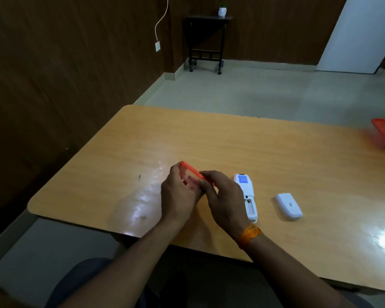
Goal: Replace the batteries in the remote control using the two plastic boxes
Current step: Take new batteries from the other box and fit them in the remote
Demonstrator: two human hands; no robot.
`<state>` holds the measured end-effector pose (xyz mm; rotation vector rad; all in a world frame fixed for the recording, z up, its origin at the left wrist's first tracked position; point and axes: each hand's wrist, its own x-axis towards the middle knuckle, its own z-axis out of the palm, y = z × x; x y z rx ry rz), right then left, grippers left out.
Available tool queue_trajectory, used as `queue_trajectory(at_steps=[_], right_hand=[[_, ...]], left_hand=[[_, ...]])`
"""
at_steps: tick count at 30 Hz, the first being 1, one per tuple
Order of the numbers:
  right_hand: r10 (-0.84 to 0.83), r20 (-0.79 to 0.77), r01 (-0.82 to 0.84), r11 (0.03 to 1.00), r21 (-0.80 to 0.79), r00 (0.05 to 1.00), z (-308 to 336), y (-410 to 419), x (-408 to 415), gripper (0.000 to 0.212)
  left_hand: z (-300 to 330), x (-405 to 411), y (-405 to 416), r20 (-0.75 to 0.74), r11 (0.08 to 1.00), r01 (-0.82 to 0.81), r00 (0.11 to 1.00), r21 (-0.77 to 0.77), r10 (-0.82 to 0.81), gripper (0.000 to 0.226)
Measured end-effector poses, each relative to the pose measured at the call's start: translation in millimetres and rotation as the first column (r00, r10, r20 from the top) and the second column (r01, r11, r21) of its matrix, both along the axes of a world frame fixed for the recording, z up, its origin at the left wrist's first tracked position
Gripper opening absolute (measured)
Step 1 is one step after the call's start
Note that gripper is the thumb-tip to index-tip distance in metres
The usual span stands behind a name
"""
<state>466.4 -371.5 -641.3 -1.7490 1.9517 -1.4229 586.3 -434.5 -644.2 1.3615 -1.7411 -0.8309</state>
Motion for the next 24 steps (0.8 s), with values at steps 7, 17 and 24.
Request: queue_trajectory(at_steps=[7, 17, 24], right_hand=[[0.065, -0.105, -0.067, 0.998, -0.013, 0.992, -4, -3, -10, 0.024], [0.078, -0.095, -0.081, 0.996, -0.025, 0.992, 2, -14, -14, 0.028], [0.046, -0.101, -0.051, 0.998, -0.048, 0.994, 10, -17, -20, 0.024]], left_hand=[[-8, 2, 7, -0.124, 1.000, 0.002, 0.992, -0.025, -0.005, 0.066], [-9, 9, 3, -0.190, 0.996, -0.004, 0.982, -0.087, -0.013, 0.069], [-18, 12, 5, -0.267, 0.998, -0.004, 0.964, -0.057, -0.011, 0.087]])
